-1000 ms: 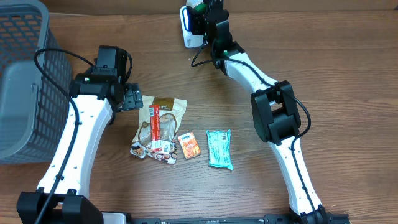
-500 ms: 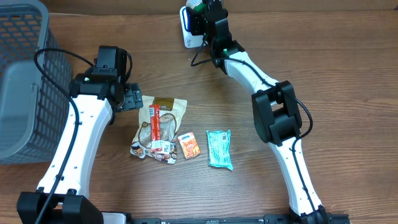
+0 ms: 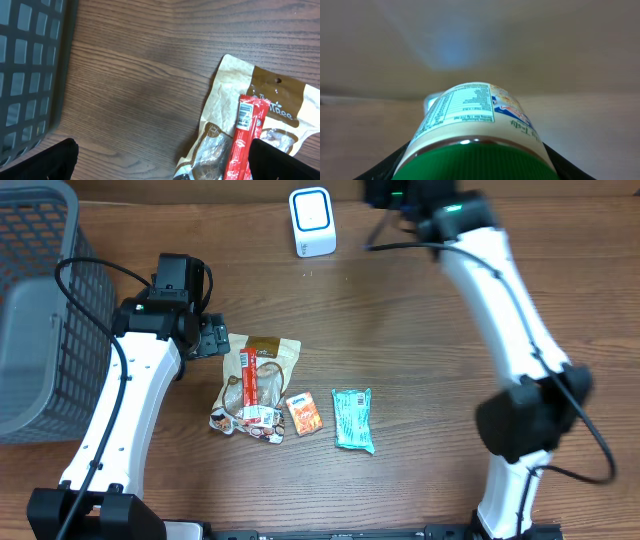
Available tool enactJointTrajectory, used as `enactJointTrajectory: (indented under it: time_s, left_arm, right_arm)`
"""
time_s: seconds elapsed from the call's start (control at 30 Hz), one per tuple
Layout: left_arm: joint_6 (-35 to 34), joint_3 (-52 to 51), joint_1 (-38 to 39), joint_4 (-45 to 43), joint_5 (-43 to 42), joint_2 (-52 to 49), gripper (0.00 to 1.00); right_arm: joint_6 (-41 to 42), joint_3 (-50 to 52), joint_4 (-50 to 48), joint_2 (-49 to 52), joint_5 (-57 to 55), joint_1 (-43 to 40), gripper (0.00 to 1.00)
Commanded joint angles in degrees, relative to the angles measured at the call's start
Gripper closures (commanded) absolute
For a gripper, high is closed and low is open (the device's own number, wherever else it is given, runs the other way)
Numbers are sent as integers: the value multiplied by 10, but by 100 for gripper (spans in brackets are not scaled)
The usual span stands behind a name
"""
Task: Scan the item barcode
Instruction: 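Carry the bottle to the right table edge and set it down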
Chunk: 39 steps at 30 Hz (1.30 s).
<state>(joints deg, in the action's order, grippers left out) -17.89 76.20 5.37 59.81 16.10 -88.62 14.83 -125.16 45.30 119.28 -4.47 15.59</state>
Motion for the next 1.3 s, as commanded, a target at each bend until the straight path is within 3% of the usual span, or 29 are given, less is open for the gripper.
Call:
enactJointTrajectory:
  time_s: [0.0,0.13,0.3,0.57,0.77,0.8,0.83,0.93,1.07,1.27]
  left_arm:
    - [1,0,2,-1,5,-2,0]
    - [1,0,2,-1,5,-2,0]
    - [1,0,2,-1,5,-2,0]
    - [1,0,3,-1,4,-2,0]
    - [1,0,3,-1,4,-2,0]
    - [1,0,3,-1,4,-2,0]
    - [1,0,3,-1,4,-2,0]
    - [1,0,3,-1,4,-2,0]
    - [1,0,3,-1,4,-2,0]
    - [1,0,3,-1,4,-2,0]
  right_arm:
    - [2,-2,118,-3,-6,-65,96]
    - [3,21,240,-2,-6,-135,96]
    - [30,82,298,-2,-5,-219,96]
    - [30,288,191,-2,-5,-317,92]
    - [30,356,131,-2,-4,-353,92]
    - [30,358,130,-2,-4,-356,87]
    - [30,358,131,-2,-4,-358,68]
    - [30,356,134,-3,-4,-361,48]
    - [29,327,154,-7,1,-362,40]
    - [30,195,262,-33,1,-361,28]
